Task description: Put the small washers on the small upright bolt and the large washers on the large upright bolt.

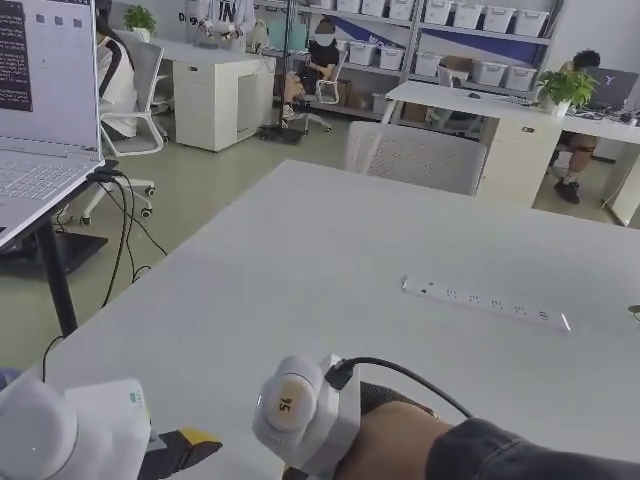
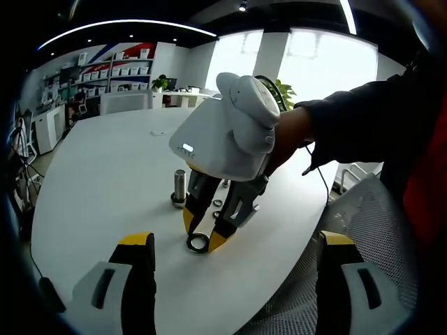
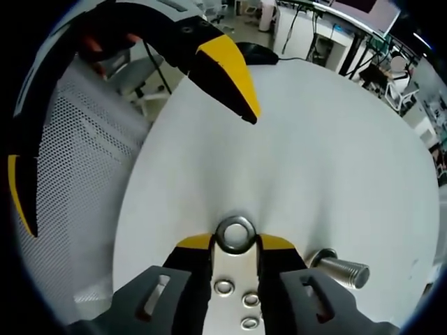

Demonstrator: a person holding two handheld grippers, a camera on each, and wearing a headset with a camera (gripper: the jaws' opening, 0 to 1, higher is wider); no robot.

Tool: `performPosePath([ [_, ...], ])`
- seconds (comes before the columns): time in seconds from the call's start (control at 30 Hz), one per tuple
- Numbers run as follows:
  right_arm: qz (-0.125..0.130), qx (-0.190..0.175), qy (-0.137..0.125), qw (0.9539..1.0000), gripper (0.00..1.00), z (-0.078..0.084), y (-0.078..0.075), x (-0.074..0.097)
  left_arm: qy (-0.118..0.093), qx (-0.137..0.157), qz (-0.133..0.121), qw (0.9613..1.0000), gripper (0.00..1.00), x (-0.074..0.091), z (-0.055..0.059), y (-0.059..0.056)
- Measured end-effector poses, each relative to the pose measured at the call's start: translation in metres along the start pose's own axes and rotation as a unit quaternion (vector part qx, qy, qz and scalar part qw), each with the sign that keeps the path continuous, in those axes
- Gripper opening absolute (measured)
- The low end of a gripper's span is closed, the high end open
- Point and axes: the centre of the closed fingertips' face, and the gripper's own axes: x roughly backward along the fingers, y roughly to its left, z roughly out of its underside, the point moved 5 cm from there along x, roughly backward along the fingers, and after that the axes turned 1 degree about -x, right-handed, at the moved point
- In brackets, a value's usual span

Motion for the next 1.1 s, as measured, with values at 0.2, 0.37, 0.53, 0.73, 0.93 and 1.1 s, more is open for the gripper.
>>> performPosePath([
  [0.2, 0.002, -0.005, 0.001, 1.0000, 0.23, -0.001, -0.001, 0.000, -0.001, 0.000, -0.001, 1.0000, 0.97, 0.000, -0.001, 0.001],
  [0.37, 0.004, -0.005, 0.001, 1.0000, 0.23, -0.001, -0.002, 0.001, -0.001, 0.000, 0.000, 1.0000, 0.96, 0.000, 0.000, 0.001],
  [0.53, 0.002, -0.007, 0.002, 1.0000, 0.23, -0.001, -0.001, 0.002, 0.001, -0.001, 0.001, 1.0000, 0.96, 0.000, 0.000, 0.001],
  [0.73, 0.002, -0.009, 0.002, 1.0000, 0.23, 0.000, -0.002, 0.008, 0.001, -0.001, 0.001, 1.0000, 0.96, -0.001, 0.001, 0.001],
  [0.93, 0.009, -0.012, 0.000, 0.9999, 0.23, 0.001, -0.002, 0.018, 0.001, -0.002, 0.003, 1.0000, 0.96, -0.001, 0.001, 0.000],
  [1.1, 0.015, -0.015, -0.002, 0.9998, 0.23, 0.002, -0.001, 0.030, 0.001, -0.003, 0.004, 1.0000, 0.96, -0.001, 0.001, 0.000],
])
